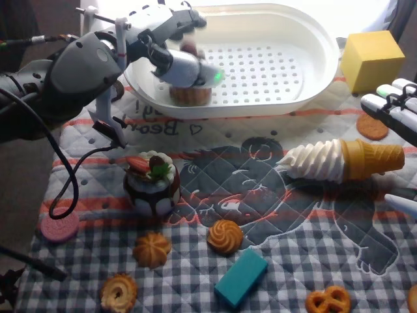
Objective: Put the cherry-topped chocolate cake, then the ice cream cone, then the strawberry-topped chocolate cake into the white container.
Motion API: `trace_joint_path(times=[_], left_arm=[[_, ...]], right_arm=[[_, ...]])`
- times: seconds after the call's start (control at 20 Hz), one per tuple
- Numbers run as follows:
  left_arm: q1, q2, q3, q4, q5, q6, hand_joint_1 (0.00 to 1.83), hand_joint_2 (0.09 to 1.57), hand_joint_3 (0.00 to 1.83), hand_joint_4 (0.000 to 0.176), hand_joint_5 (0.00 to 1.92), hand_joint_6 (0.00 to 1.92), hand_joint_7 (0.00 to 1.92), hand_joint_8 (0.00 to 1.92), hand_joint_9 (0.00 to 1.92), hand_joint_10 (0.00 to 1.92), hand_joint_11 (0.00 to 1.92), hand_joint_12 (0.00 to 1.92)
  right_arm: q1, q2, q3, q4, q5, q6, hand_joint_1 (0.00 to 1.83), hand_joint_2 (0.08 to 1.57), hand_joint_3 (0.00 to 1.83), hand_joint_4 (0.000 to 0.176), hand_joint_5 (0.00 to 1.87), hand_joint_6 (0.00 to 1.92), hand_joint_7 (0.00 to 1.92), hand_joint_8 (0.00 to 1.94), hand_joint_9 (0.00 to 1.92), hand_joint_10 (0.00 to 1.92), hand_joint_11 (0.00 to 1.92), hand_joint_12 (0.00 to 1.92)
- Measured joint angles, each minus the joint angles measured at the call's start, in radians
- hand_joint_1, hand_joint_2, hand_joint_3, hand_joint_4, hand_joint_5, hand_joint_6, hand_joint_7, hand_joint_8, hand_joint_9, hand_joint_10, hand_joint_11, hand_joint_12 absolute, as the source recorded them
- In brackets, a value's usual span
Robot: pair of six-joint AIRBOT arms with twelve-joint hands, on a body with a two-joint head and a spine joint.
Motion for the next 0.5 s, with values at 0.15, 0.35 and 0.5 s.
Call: trace_joint_path(times=[0.15,0.35,0.5], left_arm=[[-0.002,0.052,-0.077,0.056,-0.026,0.000,0.51,0.93,0.01,0.171,0.05,0.00,0.00,0.00,0.00,0.00,0.00,0.17],[-0.022,0.146,-0.206,0.163,-0.094,0.000,0.41,1.05,0.03,0.144,0.00,0.00,0.00,0.00,0.00,0.00,0.00,0.00],[-0.017,0.222,-0.311,0.222,-0.156,-0.001,0.58,1.03,0.01,0.174,0.00,0.00,0.00,0.00,0.00,0.00,0.00,0.00]], right_arm=[[0.000,0.000,0.000,0.008,0.001,0.005,0.70,1.21,0.00,0.000,0.00,0.00,0.00,0.00,0.00,0.00,0.00,0.77],[0.000,0.008,-0.008,0.003,0.000,0.012,0.72,1.20,0.00,0.000,0.00,0.00,0.00,0.00,0.00,0.00,0.00,0.77],[0.000,0.027,-0.015,-0.013,0.001,0.019,0.75,1.18,0.00,0.000,0.00,0.00,0.00,0.00,0.03,0.02,0.00,1.17]])
